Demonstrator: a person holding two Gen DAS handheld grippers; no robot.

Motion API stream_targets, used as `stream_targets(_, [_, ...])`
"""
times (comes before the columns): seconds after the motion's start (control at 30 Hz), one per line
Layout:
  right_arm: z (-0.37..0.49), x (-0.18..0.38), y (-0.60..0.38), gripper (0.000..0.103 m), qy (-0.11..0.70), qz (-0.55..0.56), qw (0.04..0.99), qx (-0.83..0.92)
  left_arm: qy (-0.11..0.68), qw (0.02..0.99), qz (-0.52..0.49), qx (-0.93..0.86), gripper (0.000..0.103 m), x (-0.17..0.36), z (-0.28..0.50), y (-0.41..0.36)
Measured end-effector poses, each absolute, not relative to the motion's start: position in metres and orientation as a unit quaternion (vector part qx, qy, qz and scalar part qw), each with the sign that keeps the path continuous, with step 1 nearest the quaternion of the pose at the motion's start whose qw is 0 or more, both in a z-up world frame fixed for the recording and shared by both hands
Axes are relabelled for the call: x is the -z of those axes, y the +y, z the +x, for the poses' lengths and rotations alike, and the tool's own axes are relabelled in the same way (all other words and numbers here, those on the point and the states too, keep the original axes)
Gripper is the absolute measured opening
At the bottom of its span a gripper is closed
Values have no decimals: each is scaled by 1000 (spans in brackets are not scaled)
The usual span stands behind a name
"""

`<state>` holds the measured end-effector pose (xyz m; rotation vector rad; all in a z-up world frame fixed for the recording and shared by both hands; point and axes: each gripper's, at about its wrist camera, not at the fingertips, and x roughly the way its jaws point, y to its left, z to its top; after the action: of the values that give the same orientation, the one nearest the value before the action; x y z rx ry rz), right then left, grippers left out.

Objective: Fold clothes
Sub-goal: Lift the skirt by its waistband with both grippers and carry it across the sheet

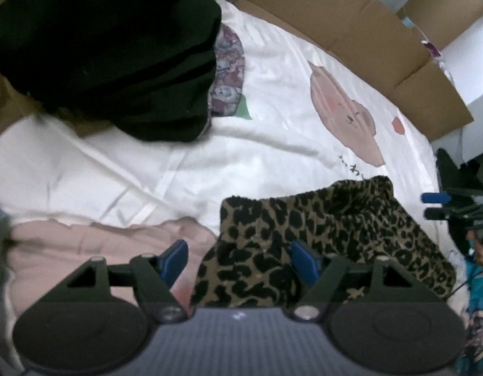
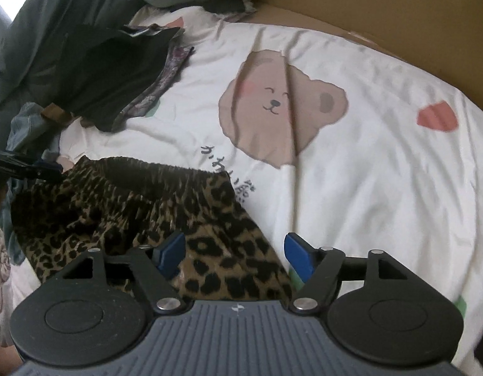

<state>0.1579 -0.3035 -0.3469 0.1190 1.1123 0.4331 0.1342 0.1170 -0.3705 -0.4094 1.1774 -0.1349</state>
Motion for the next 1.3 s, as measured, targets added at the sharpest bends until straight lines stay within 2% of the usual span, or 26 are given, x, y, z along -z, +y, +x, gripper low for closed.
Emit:
stream_targets(0.23, [181,373,-286,76,537,52,807,-240,562,796,-213,71,78,393,134,116])
stream_targets(0.3, [186,380,-282,76,539,55,803,-249,561,797,-209,77,72,396,132,114])
stream_targets(0.37, [189,385,-278,76,538,49,803,-254,561,799,-199,82,61,395,131,111])
stream_targets(0.53, [196,398,-273,75,550,36,793,-260,560,803,-185,87,52,395,131,107])
stream_targets(0.6, [198,402,-274,68,555,38,788,-263,561,804,-177,87,46,397,132,105])
stream_targets(0.67, [199,404,-274,47,557,37,785,-267,566,805,-159,81,25,396,134,102])
stream_targets(0.7, [199,404,-274,41,558,35,784,-269,566,807,-148,76,22,395,135,100])
stream_targets(0.73, [198,403,-273,34,560,32,782,-272,567,809,-137,72,14,393,136,98])
stream_targets(0.77, [197,402,-273,12,561,26,782,-270,560,814,-138,70,10,388,137,98])
stream_targets(0.93, [192,383,-285,8,544,36,802,-245,531,836,-121,56,6,365,145,94])
stream_targets(1.3, [177,332,-313,7,485,61,856,-169,473,875,-84,64,5,320,187,75])
